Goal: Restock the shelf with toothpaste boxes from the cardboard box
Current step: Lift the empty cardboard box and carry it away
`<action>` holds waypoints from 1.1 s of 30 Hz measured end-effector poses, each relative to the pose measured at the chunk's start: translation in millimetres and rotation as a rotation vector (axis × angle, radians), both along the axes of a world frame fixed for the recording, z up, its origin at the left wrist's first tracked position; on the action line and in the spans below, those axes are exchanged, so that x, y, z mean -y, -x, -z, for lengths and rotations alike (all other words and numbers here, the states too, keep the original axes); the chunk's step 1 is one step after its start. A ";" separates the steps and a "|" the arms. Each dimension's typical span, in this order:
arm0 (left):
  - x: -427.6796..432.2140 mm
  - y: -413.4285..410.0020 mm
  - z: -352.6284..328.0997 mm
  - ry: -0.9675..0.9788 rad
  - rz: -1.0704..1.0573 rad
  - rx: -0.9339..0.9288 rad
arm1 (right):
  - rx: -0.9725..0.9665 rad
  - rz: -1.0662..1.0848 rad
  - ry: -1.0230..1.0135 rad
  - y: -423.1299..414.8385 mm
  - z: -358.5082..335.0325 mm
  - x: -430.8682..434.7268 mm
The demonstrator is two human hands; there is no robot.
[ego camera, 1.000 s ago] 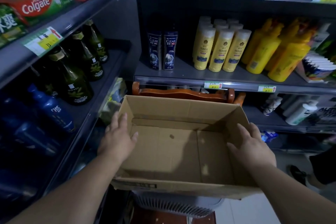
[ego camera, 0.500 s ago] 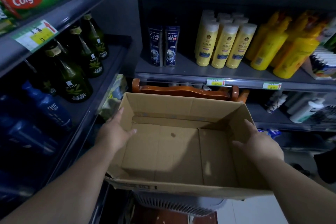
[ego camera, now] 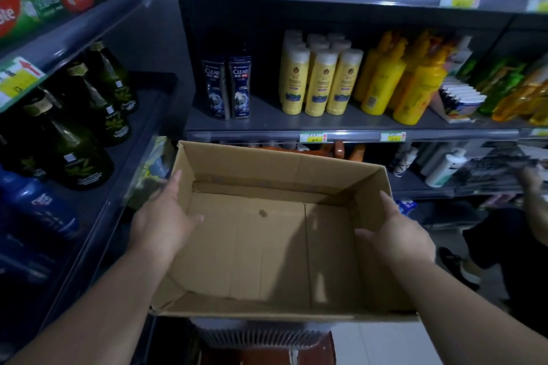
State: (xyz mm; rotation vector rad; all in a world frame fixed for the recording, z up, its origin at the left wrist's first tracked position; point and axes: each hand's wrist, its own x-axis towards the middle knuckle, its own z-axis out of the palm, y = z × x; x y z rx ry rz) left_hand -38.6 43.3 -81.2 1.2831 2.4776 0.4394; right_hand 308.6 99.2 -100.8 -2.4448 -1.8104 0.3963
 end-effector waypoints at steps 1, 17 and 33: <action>-2.0 -5.4 -7.4 -0.002 0.013 0.000 | 0.001 0.014 -0.020 -5.9 -5.8 4.1; 4.2 -185.5 -108.9 -0.202 0.448 -0.024 | 0.127 0.426 -0.223 -173.1 -118.9 151.8; 184.1 -539.5 -136.0 -0.253 0.969 0.008 | 0.136 0.942 -0.241 -430.7 -156.8 476.3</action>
